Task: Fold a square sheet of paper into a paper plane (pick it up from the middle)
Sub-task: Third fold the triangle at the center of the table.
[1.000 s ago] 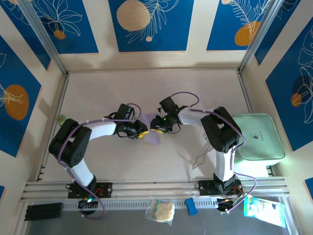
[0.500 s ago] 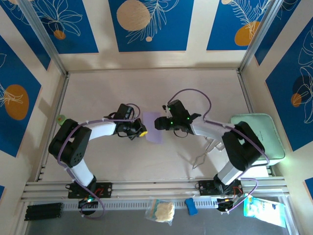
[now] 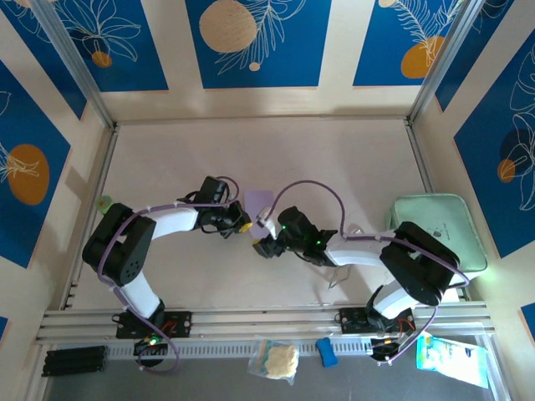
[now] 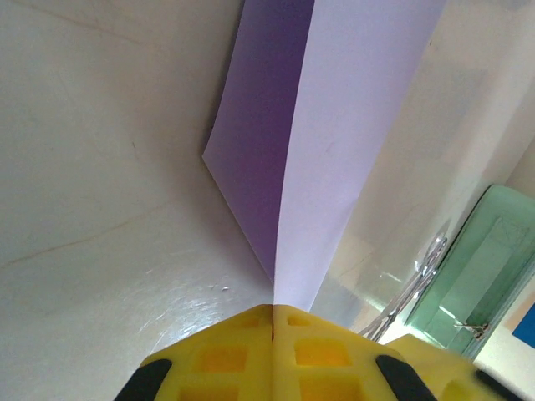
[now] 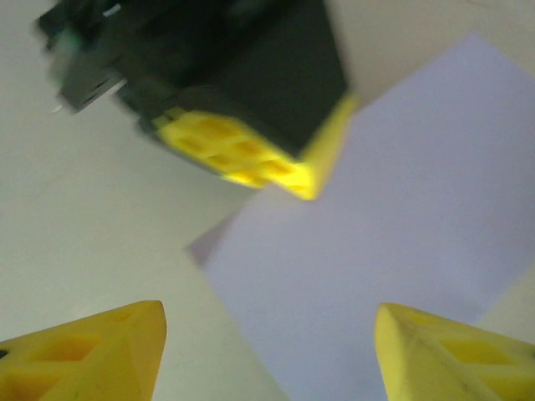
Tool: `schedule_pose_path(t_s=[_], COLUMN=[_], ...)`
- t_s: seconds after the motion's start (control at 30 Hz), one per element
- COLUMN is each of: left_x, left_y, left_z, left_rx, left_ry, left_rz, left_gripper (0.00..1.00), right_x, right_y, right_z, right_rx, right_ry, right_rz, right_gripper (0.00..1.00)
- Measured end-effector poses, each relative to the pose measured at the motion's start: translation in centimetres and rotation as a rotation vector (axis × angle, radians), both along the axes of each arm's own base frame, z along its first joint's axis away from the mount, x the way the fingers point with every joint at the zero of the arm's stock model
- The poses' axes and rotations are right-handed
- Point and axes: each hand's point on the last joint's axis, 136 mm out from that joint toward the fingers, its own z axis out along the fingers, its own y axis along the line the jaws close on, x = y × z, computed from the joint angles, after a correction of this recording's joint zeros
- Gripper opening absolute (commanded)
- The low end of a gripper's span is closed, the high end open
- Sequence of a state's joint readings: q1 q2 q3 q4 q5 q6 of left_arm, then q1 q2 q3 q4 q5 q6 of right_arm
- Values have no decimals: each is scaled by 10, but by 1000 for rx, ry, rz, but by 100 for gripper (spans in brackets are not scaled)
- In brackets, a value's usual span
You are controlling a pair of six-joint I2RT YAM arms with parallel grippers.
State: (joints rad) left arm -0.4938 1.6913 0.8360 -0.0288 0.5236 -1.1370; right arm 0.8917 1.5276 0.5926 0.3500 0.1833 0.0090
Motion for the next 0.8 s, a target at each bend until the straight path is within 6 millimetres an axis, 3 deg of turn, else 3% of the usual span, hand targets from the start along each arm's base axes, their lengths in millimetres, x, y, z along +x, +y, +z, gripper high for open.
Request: schedule_pose_path(t_s=[0.13,0.27,0.5,0.8], left_x=[0,0,0,-1], left_y=[0,0,0,1], left_z=[0,0,0,0], left_rx=[-1,-2,-1,1], left_ry=[5,5,5,9], left_rz=[5,5,5,5], left_gripper=[0,0,0,4], right_x=[-5,3,23,24], right_y=[12,13,15,12], right_z=[-14,-26,-14,-15], right_rx=[-50,-112,-117,-135], right_ry=[-58,-90,-173,-202], right_rz=[68,51,-5,2], right_gripper=[68,64,52,30])
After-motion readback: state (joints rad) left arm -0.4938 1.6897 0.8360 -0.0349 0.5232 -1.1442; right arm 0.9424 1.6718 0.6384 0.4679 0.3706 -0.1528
